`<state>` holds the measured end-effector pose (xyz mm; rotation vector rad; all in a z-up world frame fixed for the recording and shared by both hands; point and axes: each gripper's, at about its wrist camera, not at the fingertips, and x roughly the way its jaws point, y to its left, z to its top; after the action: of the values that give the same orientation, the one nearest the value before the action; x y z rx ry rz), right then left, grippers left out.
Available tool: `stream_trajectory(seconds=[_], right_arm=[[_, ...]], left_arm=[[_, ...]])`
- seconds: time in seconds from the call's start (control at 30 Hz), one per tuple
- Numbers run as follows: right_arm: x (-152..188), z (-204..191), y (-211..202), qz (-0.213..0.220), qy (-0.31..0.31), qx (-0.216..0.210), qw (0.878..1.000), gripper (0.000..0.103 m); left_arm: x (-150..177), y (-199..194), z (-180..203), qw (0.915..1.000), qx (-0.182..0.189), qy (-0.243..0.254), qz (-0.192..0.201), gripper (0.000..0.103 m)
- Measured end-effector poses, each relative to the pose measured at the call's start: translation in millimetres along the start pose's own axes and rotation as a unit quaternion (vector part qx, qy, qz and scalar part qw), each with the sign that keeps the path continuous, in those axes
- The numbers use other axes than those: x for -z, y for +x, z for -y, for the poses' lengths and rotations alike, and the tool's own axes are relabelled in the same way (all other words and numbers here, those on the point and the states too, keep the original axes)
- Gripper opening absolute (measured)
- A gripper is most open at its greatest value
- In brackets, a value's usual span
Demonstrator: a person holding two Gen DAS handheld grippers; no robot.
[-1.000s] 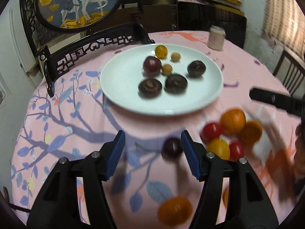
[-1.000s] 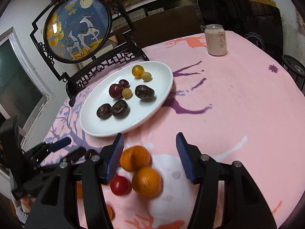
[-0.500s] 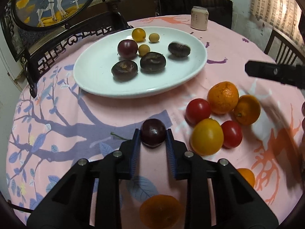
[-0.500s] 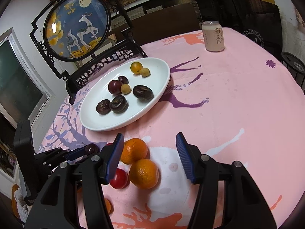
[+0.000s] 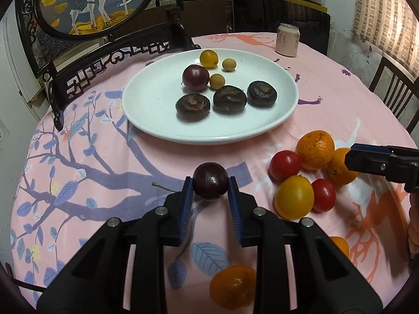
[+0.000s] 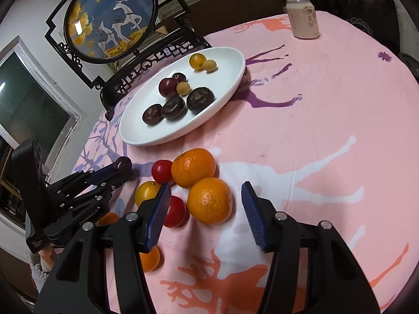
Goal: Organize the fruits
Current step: 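Grasp a dark cherry with the left tool while the right tool grasps a mandarin, then carry the cherry and mandarin over the white plate and release them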
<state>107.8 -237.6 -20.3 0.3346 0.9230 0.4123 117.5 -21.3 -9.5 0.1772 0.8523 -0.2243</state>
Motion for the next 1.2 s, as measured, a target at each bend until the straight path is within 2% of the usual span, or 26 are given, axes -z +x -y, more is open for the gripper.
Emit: stream_trajectory(seconds=[0.1, 0.2, 0.3, 0.43, 0.7, 0.9, 1.07, 1.2], right_arm=[[2.1, -2.2, 1.9, -0.004, -0.005, 0.004, 1.0, 0.047], [4.8, 0.8, 13.6, -0.028, 0.001, 0.012, 1.0, 0.04], [6.1, 1.6, 14.9, -0.029, 0.004, 0.01, 1.0, 0.039], [2.5, 6.6, 4.1, -0.007, 0.015, 0.013, 1.0, 0.038], [-9.9, 17.5, -44.5, 0.093, 0.037, 0.021, 0.995, 0.038], [-45.5, -7.1, -54.8, 0.108, 0.008, 0.018, 0.994, 0.039], [-78.3, -31.8, -55.0, 0.123, -0.019, 0.022, 0.992, 0.039], [-93.3, -42.5, -48.0, 0.13, -0.024, 0.005, 0.991, 0.039]], left_arm=[[0.2, 2.6, -0.3, 1.0, 0.0, 0.0, -0.005, 0.027], [1.1, 7.2, 1.9, 0.9999, -0.002, 0.005, -0.014, 0.027], [2.9, 12.4, 4.3, 0.9997, -0.001, 0.01, -0.023, 0.027], [3.8, 10.5, 6.7, 0.9998, -0.006, 0.014, -0.016, 0.027], [-23.6, -33.4, -10.3, 0.9982, -0.014, -0.026, 0.052, 0.027], [-62.6, -49.9, -30.3, 0.9951, -0.018, -0.056, 0.08, 0.027], [-87.1, -46.8, -43.0, 0.9925, -0.025, -0.078, 0.091, 0.027], [-83.7, -39.9, -51.2, 0.99, -0.026, -0.098, 0.098, 0.027]])
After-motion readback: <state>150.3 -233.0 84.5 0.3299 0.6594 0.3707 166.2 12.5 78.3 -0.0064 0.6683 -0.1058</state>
